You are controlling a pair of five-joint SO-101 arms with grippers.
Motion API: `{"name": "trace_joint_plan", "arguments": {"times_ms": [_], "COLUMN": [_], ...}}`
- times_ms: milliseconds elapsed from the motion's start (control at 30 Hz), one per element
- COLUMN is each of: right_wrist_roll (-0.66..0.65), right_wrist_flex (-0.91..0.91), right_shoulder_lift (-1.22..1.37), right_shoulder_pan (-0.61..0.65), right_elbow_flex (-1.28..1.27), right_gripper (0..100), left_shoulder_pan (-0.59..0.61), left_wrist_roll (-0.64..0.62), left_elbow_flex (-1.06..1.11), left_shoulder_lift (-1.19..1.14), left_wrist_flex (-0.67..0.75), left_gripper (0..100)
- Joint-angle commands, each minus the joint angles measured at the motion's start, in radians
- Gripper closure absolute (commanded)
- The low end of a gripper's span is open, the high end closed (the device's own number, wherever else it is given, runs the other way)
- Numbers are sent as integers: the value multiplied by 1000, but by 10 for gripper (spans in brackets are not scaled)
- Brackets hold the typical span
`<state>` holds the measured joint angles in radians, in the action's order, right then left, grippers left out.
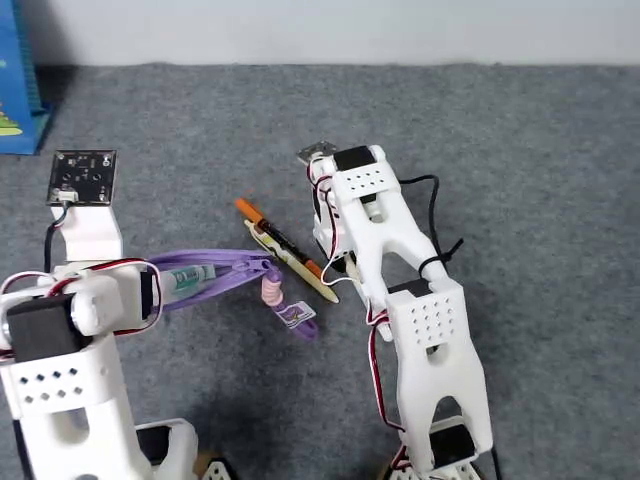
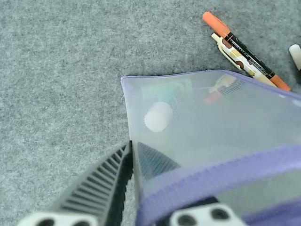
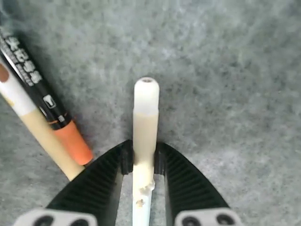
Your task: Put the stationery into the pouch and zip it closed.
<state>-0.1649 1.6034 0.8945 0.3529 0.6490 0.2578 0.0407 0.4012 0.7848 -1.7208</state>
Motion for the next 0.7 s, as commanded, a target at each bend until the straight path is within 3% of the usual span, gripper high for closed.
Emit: {"name": "trace_joint_plan", "arguments": {"times_ms": [0, 467, 667], "right_wrist_roll": [-6, -3, -6], "right_wrist_flex": [1, 185, 185], "right_shoulder_lift": [-1, -429, -717], "right_shoulder_pan": [24, -48, -47], "right_elbow_flex": [3, -12, -181], "right_gripper": [983, 991, 991], "left_shoulder_pan": [-12, -18, -17], "left_wrist_roll": [-5, -5, -5], "left_elbow_flex": [1, -1, -1], "left_shoulder_lift": [-3, -3, -3], "left_wrist_flex": [-9, -8, -5], "left_gripper": [987, 987, 987]}}
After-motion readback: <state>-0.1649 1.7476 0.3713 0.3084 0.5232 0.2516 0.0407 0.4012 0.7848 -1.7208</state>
